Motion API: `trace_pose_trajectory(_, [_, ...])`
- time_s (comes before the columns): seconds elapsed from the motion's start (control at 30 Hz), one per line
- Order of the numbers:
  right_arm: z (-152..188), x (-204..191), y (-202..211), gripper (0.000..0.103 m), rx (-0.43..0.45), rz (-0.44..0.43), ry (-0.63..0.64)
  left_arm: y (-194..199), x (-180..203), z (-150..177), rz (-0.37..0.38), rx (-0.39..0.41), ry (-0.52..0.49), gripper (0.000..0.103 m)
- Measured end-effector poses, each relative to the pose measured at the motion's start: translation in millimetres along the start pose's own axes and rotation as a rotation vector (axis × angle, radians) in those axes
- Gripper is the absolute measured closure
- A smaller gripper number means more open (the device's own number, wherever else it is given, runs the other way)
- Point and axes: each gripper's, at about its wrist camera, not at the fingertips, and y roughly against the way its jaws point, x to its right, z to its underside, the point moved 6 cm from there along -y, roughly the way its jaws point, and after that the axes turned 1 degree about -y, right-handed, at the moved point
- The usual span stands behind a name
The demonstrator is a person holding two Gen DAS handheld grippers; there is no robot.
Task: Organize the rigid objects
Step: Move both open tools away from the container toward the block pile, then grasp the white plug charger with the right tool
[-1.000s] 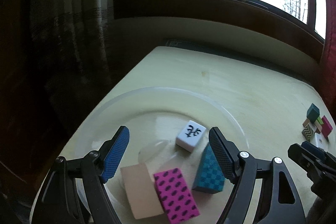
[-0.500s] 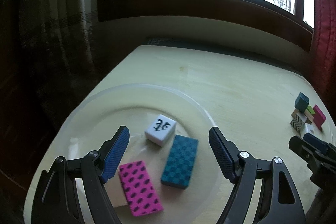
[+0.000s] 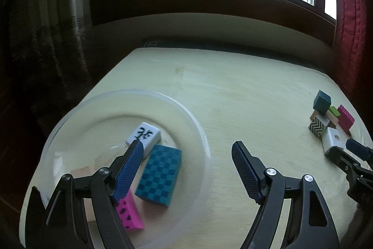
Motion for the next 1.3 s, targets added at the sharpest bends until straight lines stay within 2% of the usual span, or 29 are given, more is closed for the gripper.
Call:
trace_pose_trajectory(0.43, [4.5,46.4,-7.1,0.026,-0.092,0.0,-0.067,-8.6,36.7,3.9,0.054,-0.023,-0.046,0.024])
trace_pose_trajectory(0.67, [-2.1,44.0,-18.8,0.026,-0.129,-0.047,-0.046,-12.0,53.4,5.2,0.078,-0.033,-0.069,0.024])
trace_pose_trajectory(0.9, [-9.3,30.8,-43.2,0.026,-0.164,-0.039,-0.017,-14.1,57.6,4.0,0.067,-0.032,-0.07,0.022])
trace_pose_trajectory(0.93, [-9.3,30.1,-45.5,0.028,-0.17,-0.031,-0.007,-14.2,58.5,4.0,0.066,-0.032,-0.07,0.022])
trace_pose_trajectory(1.0, [-8.8,28.9,-48.7,0.039,-0.177,0.017,0.025,-14.9,59.2,3.8,0.063,-0.031,-0.072,0.022])
trace_pose_trajectory(1.1, [-7.3,24.8,-45.3,0.05,-0.169,0.012,0.059,-16.3,59.7,2.8,0.06,-0.031,-0.069,0.022])
trace_pose_trajectory(1.3, [-4.2,21.0,-37.7,0.053,-0.163,0.011,0.076,-14.6,65.5,-2.0,0.064,-0.02,-0.08,0.022])
